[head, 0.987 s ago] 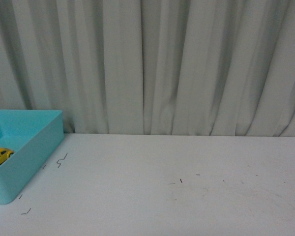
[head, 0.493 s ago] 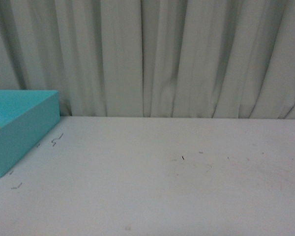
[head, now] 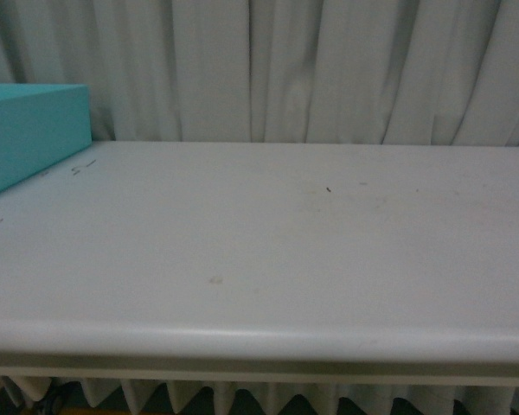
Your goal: Wind up and store yellow beetle toy
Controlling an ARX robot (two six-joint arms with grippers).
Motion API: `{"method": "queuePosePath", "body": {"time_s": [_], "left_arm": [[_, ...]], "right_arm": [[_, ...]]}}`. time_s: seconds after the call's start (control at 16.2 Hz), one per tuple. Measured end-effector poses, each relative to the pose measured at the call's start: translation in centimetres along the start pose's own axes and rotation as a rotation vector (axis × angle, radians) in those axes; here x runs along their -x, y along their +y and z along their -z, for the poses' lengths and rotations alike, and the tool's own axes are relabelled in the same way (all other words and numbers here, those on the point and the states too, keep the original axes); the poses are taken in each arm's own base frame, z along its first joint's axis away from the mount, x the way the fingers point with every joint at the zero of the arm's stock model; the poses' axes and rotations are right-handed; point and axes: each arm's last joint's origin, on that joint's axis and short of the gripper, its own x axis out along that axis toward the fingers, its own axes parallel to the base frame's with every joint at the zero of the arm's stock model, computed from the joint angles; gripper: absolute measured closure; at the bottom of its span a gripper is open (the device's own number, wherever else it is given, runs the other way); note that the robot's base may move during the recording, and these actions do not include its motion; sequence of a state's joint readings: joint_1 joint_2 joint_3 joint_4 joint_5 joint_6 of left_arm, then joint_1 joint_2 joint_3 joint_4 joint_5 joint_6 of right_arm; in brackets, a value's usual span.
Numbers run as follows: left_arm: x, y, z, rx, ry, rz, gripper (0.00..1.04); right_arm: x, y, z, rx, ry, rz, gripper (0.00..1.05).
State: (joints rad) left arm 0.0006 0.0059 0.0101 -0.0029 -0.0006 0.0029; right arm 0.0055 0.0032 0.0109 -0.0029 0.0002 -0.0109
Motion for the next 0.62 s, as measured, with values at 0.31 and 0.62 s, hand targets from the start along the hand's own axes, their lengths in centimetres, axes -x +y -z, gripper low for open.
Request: {"method": "queuePosePath", "body": {"time_s": [0.31,0.62], "left_arm": [[0.00,0.00,0.00,0.000,0.000,0.000,0.07],[0.00,0.00,0.00,0.000,0.000,0.000,0.07]], "right_arm": [[0.00,0.00,0.00,0.000,0.000,0.000,0.07],[0.00,0.00,0.01,-0.001,0.001,0.000,0.07]]}}
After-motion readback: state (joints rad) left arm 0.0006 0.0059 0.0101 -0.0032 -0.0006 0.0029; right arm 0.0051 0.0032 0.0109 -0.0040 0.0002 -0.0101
